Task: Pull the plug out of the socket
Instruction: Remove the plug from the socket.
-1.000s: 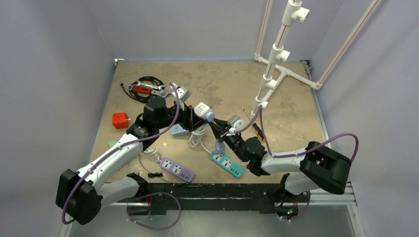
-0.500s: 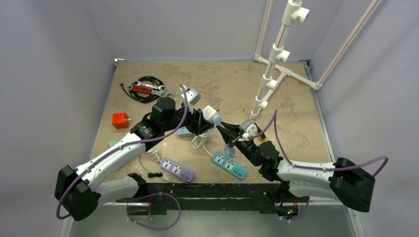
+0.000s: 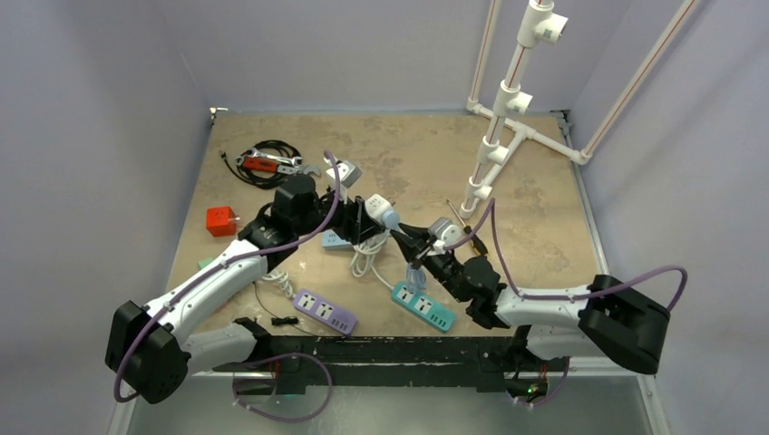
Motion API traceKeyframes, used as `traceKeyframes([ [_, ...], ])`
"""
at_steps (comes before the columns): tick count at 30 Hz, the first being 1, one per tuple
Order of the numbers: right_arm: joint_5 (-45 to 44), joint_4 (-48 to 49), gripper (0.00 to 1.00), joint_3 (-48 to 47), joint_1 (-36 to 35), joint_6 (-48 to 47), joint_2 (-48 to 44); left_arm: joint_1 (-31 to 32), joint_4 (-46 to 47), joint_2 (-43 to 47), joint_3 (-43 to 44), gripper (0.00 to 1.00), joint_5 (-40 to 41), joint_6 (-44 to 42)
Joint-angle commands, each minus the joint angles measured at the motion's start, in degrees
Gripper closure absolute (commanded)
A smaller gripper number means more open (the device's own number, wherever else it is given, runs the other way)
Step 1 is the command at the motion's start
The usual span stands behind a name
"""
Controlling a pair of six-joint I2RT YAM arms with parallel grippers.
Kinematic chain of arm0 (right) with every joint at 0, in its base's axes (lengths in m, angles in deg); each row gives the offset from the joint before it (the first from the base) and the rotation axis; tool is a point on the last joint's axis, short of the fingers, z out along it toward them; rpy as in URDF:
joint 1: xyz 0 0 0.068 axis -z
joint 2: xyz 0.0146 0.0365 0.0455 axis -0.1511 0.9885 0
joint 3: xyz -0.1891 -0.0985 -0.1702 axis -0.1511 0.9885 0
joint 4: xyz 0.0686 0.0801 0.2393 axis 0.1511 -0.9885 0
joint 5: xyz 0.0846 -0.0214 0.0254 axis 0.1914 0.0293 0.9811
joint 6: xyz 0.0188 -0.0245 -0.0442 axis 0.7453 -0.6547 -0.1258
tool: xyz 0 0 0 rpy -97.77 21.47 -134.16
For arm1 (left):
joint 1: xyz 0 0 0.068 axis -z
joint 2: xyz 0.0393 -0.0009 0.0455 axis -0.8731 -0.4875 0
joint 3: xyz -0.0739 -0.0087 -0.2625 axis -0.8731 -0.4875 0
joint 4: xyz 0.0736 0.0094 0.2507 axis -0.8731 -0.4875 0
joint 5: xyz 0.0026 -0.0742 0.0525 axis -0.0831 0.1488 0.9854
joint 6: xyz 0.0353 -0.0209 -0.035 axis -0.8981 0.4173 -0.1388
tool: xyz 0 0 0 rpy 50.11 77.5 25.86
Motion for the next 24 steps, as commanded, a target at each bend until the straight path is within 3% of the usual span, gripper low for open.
traceKeyframes([
  [1,-9.79,6.29,1.0,-2.91,1.7,0.16,4.76,-5.09,7.17,4.48,-0.17,1.0,-4.7,1.35],
  [7,-10.9,0.15,1.0,-9.03,2.44,1.83,14.2,-5.81,11.51,7.2,-0.84,1.0,-12.58,4.3],
  [12,-10.55,-2.74,1.0,-12.3,2.46,2.45,18.2,-5.84,10.73,8.01,-0.38,1.0,-12.56,3.57],
  [16,-9.73,-1.68,1.0,-11.02,2.43,2.45,16.1,-5.83,9.6,7.56,-0.38,1.0,-11.55,2.7],
  [24,-7.72,2.87,1.0,-5.62,2.36,1.31,2.43,-4.25,-5.23,2.82,2.22,1.0,14.82,-6.77],
])
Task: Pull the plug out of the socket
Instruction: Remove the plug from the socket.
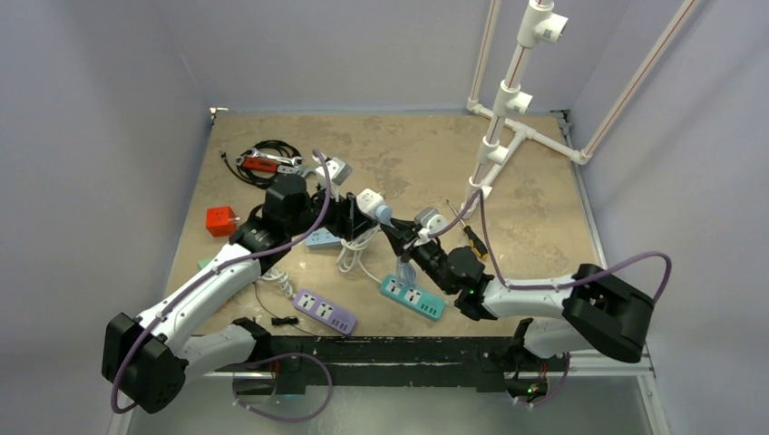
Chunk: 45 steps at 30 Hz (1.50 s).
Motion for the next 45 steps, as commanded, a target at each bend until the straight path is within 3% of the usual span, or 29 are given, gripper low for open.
traceKeyframes([
  [1,-4.85,3.69,1.0,3.19,2.28,-1.22,-9.69,0.85,-5.53,-1.33,3.76,1.0,16.28,-6.77],
  [5,-3.66,3.57,1.0,4.98,1.77,-2.35,-16.16,1.33,-7.08,-3.7,4.26,1.0,23.02,-7.33],
  [12,-3.81,2.62,1.0,6.42,0.96,-3.11,-20.05,1.33,-6.29,-4.18,4.23,1.0,24.41,-6.79],
  [16,-4.89,4.04,1.0,6.29,0.95,-3.11,-15.85,0.26,-3.41,-3.48,3.75,1.0,13.13,-5.18],
  [21,-6.78,4.92,1.0,2.59,0.95,-1.87,-3.81,-2.09,2.1,-1.22,2.75,1.0,-1.15,-1.64],
  [34,-6.71,-2.79,1.0,-6.87,1.04,3.47,11.83,-3.15,12.15,2.87,0.73,1.0,-14.6,4.3],
  [39,-6.64,-0.85,1.0,-4.82,1.04,2.57,8.3,-3.15,6.54,2.75,2.0,1.0,-7.67,0.17],
  [45,-8.99,0.3,1.0,-1.64,0.95,2.0,-2.3,-2.99,-4.26,0.68,3.82,1.0,14.22,-3.97],
])
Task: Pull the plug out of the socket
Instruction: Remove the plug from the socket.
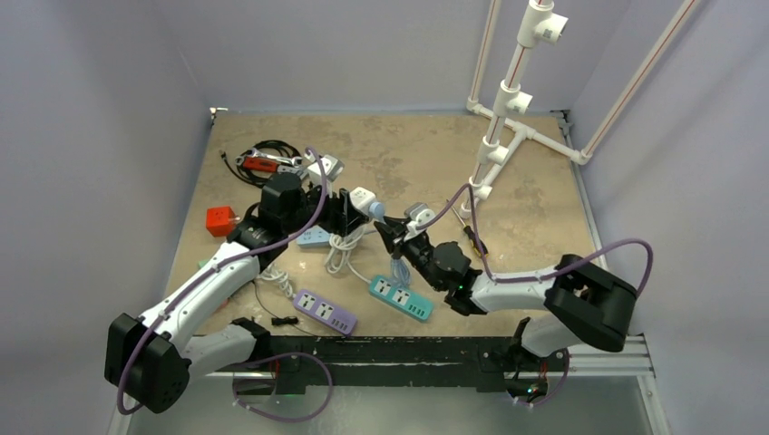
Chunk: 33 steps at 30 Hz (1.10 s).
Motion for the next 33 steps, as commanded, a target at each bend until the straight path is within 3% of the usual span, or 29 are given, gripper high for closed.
traceKeyframes([
  [1,-6.91,1.65,1.0,2.21,1.17,-0.55,-10.04,-0.33,-4.04,0.98,4.53,1.0,15.79,-3.82],
  [7,-7.45,-1.15,1.0,4.08,1.17,-3.03,-21.14,-0.16,-5.14,-1.04,4.86,1.0,22.11,-4.17],
  [11,-7.14,-0.54,1.0,5.96,1.18,-3.94,-24.25,-0.37,-4.29,-1.36,4.63,1.0,19.54,-3.02],
  [16,-6.68,5.22,1.0,7.81,1.13,-4.75,-20.65,-1.88,-2.07,-3.1,4.81,1.0,12.35,-1.04],
  [23,-6.95,5.5,1.0,6.99,0.76,-5.56,-20.03,-2.09,-2.14,0.21,4.19,1.0,15.09,-1.62],
  [28,-9.22,1.28,1.0,3.84,0.65,-6.07,-20.11,-2.05,-0.21,5.46,2.91,1.0,16.05,-2.67],
  [33,-11.05,-5.02,1.0,-4.32,0.89,-6.07,-15.61,-2.0,4.19,8.99,1.4,1.0,6.06,-3.44],
])
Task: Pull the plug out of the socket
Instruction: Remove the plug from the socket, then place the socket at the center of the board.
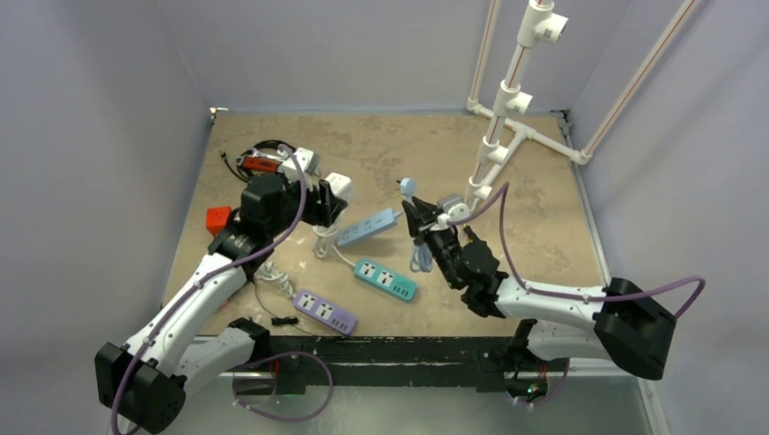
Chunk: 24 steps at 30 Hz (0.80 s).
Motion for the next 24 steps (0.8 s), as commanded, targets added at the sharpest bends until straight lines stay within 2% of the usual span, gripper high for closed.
traceKeyframes([
  [1,-2.59,-1.59,1.0,-11.25,0.03,-0.86,3.29,-0.15,9.44,3.64,-0.18,1.0,-10.0,-1.98],
  [6,0.58,-8.23,1.0,-23.43,3.53,-0.57,9.96,-0.14,13.77,4.61,-0.42,1.0,-19.17,-1.97],
  [13,4.85,-12.71,1.0,-37.3,10.38,-0.21,21.17,-0.06,15.62,6.62,-1.06,1.0,-23.59,-1.61],
  [20,17.85,-18.94,1.0,-50.66,12.89,-3.01,33.32,0.57,17.16,5.71,-1.17,1.0,-28.52,-1.19],
  [24,28.77,-24.17,1.0,-57.68,12.8,-4.8,39.62,1.53,17.6,5.58,-1.37,1.0,-31.08,-1.82],
])
